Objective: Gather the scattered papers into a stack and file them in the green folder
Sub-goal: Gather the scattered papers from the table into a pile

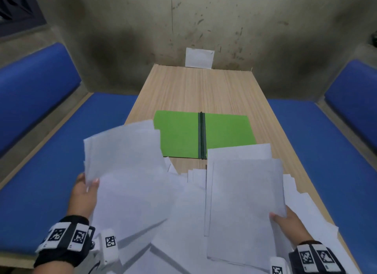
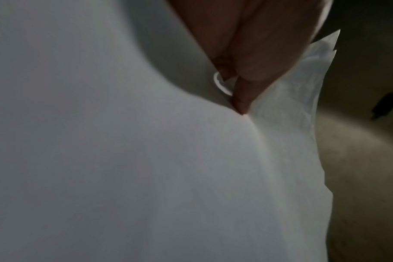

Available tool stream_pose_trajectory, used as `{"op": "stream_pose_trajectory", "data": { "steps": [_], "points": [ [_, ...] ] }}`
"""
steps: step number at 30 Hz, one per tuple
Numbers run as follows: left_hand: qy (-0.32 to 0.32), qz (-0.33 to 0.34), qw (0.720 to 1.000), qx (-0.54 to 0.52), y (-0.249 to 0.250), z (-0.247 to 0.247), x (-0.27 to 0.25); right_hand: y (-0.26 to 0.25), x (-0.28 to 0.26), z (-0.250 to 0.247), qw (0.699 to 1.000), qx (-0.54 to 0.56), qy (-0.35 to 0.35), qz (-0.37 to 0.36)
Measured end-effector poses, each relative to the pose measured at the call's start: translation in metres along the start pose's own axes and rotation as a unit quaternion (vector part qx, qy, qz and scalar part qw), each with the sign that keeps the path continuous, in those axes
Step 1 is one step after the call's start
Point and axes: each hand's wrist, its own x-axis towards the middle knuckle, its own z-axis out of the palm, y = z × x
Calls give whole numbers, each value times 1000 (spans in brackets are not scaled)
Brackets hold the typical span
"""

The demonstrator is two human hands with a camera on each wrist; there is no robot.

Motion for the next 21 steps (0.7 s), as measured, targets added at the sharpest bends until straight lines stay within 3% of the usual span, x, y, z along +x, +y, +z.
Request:
{"op": "stream_pose_trajectory", "data": {
  "steps": [4,9,13,15,18,21],
  "points": [
    [78,30,996,-41,12,-22,14,-6,-8,-11,998,42,23,-33],
    [123,20,990,-59,19,-33,14,-33,-20,-24,986,107,48,-121],
    [129,-5,989,-71,18,-29,7,-49,-18,-34,977,163,-10,-140],
    [125,-9,988,-90,20,-25,2,-48,-12,-26,985,111,-70,-114],
    [101,-10,988,-112,21,-20,-1,-32,5,0,990,-51,-112,-74],
    [72,-5,988,-135,29,-14,-8,-13,21,27,961,-241,-117,-71]
  ]
}}
